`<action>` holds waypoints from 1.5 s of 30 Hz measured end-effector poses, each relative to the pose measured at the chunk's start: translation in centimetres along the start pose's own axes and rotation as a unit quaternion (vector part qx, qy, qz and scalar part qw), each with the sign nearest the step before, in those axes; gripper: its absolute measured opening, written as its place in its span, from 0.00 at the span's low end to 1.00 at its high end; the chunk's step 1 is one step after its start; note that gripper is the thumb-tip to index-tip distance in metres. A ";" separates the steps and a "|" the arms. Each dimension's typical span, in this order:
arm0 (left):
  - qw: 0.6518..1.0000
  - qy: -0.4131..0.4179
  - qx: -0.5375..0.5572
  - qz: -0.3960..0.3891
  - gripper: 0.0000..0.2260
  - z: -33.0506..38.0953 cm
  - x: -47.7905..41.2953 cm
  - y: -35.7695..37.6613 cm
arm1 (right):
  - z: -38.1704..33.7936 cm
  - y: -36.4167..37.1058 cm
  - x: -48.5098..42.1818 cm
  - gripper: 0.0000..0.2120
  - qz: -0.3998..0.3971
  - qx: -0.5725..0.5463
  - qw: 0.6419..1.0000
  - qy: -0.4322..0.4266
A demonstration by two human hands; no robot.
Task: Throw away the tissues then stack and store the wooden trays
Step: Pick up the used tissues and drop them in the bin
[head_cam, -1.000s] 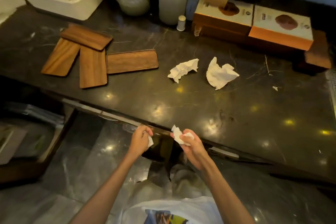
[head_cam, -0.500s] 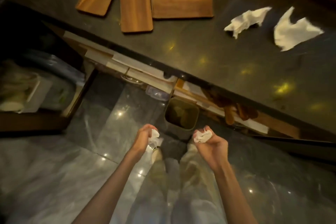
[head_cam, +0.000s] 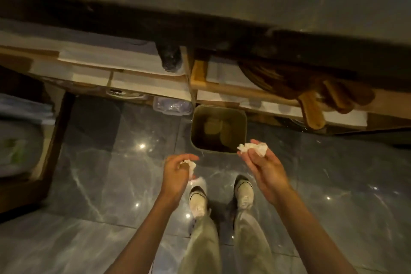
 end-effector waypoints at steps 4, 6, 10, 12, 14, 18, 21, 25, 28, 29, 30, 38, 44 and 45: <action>0.999 -0.018 -0.041 -0.005 0.09 -3.7 -5.0 3.5 | 0.8 -3.3 -5.4 0.11 0.076 0.081 0.993 0.029; 0.997 -0.016 -0.070 -0.029 0.07 -5.0 -7.1 5.0 | 1.0 -3.9 -8.2 0.08 0.092 0.091 0.990 0.061; 0.979 0.060 -0.163 -0.105 0.13 -7.3 -10.5 7.5 | 1.3 -3.8 -13.3 0.18 0.113 0.110 0.985 0.074; 0.966 0.088 -0.213 -0.115 0.15 -8.1 -12.5 8.9 | 1.6 -3.8 -15.8 0.23 0.125 0.170 0.976 0.052; 0.970 0.101 -0.200 -0.095 0.14 -7.9 -14.5 10.0 | 1.7 -3.8 -17.9 0.23 0.142 0.271 0.952 0.028; 0.978 0.060 -0.200 -0.014 0.16 -8.8 -18.2 11.3 | 1.8 -4.1 -22.2 0.25 0.145 0.518 0.842 -0.030; 0.945 0.073 -0.308 -0.086 0.35 -10.1 -19.7 12.1 | 2.2 -4.4 -24.2 0.26 0.132 0.534 0.833 -0.061; 0.930 0.050 -0.351 -0.100 0.37 -11.3 -19.0 11.9 | 2.1 -5.1 -23.9 0.24 0.117 0.583 0.795 -0.118; 0.911 0.084 -0.393 -0.096 0.26 -10.8 -16.3 10.7 | 1.2 -5.8 -20.6 0.17 0.127 0.591 0.777 -0.175; 0.892 0.102 -0.428 -0.103 0.22 -10.3 -15.1 10.2 | 0.9 -6.0 -19.1 0.16 0.131 0.607 0.761 -0.191; 0.874 0.125 -0.457 -0.107 0.19 -9.4 -13.8 9.7 | 0.4 -6.1 -17.3 0.15 0.138 0.633 0.734 -0.202; 0.848 0.214 -0.473 -0.102 0.12 5.6 -0.6 3.2 | -4.4 -3.0 2.5 0.06 0.122 0.677 0.664 -0.293; 0.863 0.239 -0.444 -0.035 0.09 17.2 8.8 -3.6 | -8.0 1.9 17.9 0.09 0.128 0.652 0.658 -0.354; 0.866 0.241 -0.437 -0.023 0.09 19.1 10.3 -4.6 | -8.7 2.6 20.5 0.09 0.130 0.651 0.655 -0.361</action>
Point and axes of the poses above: each hand's wrist, its own x-axis away from the middle knuckle, its own y-axis out of the palm, z = x × y, the point moved 3 cm from there along -x, towards the middle knuckle, and after that the axes turned 10 degrees about y, right-handed, at the moved point
